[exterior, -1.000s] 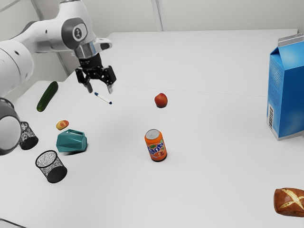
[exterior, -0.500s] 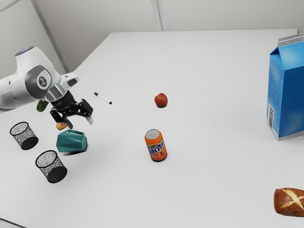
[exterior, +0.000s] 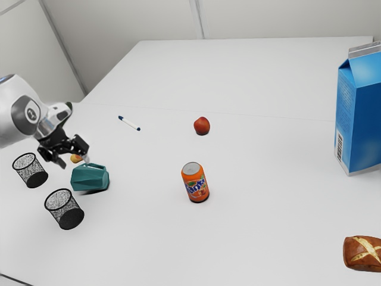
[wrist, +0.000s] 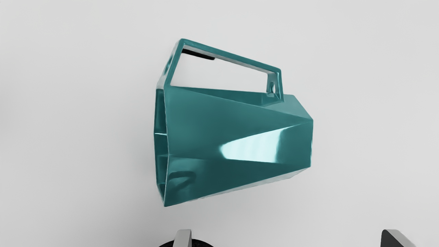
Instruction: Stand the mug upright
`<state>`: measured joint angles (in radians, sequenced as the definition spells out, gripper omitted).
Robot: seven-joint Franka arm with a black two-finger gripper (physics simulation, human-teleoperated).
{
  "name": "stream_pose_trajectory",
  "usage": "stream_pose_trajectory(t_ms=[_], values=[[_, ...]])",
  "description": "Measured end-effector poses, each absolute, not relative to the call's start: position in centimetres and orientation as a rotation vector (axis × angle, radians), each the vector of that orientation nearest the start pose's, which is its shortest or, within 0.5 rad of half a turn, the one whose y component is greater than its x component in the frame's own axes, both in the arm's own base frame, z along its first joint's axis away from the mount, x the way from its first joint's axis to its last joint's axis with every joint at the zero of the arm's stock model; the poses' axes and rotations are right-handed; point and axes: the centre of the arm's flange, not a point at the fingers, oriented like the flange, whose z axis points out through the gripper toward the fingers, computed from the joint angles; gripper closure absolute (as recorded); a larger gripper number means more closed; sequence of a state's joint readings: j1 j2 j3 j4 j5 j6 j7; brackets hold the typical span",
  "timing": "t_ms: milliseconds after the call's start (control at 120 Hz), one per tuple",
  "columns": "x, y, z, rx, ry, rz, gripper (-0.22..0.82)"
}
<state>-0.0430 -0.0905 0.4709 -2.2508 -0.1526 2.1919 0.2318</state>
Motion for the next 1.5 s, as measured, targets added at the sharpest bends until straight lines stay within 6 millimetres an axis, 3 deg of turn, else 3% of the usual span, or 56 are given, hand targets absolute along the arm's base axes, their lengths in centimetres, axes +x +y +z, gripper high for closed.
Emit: stream_pose_trajectory(t_ms=[225, 458, 825, 1117, 1500], values=[[47.0, 22.4, 37.0, -3.318, -0.468, -0.118, 0.00], [46.8, 23.3, 36.5, -3.411, -0.461, -0.246, 0.00], [45.7, 24.7, 35.7, -3.446, -0.287, -0.292, 0.00], [44.1, 28.3, 33.5, -3.468, -0.339, -0.325, 0.00], [45.0, 27.7, 32.8, -3.548, -0.281, -0.469, 0.00]])
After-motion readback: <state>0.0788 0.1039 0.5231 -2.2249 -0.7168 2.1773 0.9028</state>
